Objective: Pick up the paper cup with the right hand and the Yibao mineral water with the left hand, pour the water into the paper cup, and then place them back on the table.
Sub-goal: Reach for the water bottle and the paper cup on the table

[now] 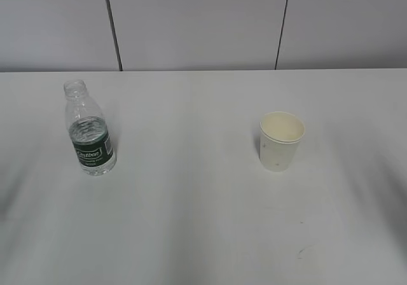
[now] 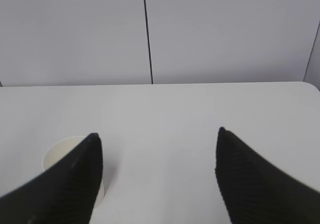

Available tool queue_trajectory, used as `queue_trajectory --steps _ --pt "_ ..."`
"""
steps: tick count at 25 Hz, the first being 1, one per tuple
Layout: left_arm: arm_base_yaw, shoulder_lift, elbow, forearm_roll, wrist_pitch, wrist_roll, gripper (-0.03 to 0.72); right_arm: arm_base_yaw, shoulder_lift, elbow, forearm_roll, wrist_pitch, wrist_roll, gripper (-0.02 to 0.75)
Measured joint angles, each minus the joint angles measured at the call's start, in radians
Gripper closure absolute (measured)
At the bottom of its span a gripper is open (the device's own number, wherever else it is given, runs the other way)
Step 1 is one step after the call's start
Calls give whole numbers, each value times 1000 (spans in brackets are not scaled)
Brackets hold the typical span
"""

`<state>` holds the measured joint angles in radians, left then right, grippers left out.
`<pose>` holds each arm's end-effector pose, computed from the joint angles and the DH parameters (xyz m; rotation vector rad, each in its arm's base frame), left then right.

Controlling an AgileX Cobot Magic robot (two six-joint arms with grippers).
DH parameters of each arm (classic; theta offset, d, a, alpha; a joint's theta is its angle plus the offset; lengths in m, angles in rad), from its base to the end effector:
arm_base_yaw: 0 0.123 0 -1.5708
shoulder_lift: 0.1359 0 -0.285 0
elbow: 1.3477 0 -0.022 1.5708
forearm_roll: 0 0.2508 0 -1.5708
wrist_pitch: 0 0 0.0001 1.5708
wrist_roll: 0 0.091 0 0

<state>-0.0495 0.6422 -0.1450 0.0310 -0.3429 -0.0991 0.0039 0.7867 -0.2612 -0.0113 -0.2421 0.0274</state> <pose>0.1264 -0.0072 0.2370 -0.0087 1.6390 -0.1000 0.1536 0.0008 0.2458 0.0091 1.7670 0.0171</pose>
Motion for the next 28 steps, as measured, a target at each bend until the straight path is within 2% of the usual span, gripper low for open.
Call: queue_trajectory --steps 5,9,18,23,28 --pt "-98 180 0 8 -131 -6 447 0 96 25 0 -125 14 187" --pt "-145 348 0 65 -261 -6 447 0 192 25 -7 -231 21 187" --pt "-148 756 -3 101 -747 -14 447 0 479 25 -164 -552 83 187" --pt "-148 946 -9 137 -788 -18 447 0 637 39 -208 -809 92 187" --pt "-148 1013 -10 241 -788 -19 447 0 751 43 -213 -886 93 187"
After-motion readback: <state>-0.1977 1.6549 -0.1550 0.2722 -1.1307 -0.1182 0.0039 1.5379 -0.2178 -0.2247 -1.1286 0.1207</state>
